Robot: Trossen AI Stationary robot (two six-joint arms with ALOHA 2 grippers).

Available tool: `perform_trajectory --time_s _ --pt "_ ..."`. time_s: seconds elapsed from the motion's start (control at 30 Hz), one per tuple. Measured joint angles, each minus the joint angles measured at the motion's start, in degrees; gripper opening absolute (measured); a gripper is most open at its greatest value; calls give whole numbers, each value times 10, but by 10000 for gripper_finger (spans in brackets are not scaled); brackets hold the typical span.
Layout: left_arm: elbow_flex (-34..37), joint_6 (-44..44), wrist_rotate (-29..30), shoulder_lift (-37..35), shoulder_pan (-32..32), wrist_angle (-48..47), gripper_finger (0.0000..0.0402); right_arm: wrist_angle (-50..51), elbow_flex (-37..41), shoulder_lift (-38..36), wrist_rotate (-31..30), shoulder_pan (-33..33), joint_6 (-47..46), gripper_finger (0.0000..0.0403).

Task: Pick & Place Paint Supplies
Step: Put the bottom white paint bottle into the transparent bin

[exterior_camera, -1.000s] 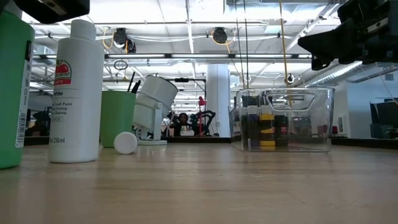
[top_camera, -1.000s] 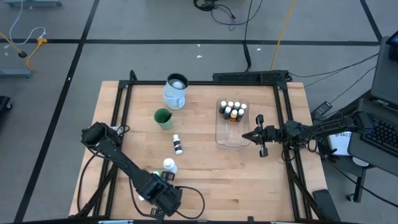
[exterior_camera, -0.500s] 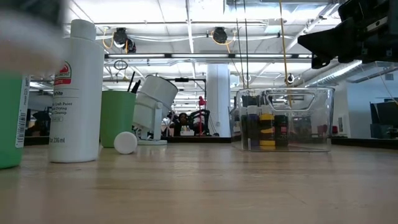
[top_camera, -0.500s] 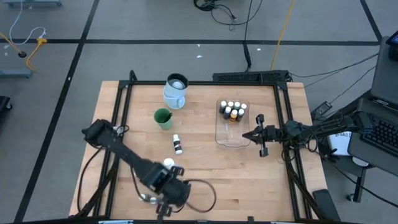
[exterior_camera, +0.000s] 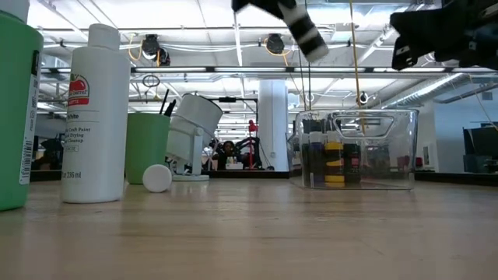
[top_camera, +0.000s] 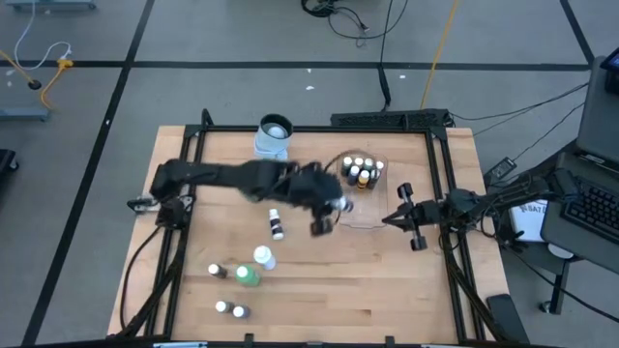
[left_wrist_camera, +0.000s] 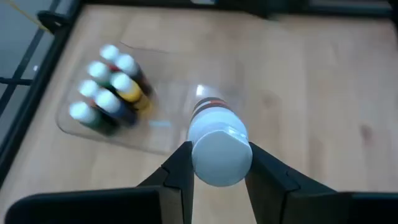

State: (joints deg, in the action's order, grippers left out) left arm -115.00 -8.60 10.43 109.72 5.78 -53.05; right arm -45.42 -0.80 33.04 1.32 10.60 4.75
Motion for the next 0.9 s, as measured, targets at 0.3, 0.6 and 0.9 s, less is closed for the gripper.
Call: perform_trajectory --time_s 0.3,0.6,0.9 --pt "-14 -1 -35 115 -102 35 102 -8 0 0 3 14 21 6" --pt "-104 -20 -21 223 -130 19 101 -13 0 0 3 14 53 6" --pt "-111 -32 27 241 -145 -39 101 -15 0 0 3 14 66 6"
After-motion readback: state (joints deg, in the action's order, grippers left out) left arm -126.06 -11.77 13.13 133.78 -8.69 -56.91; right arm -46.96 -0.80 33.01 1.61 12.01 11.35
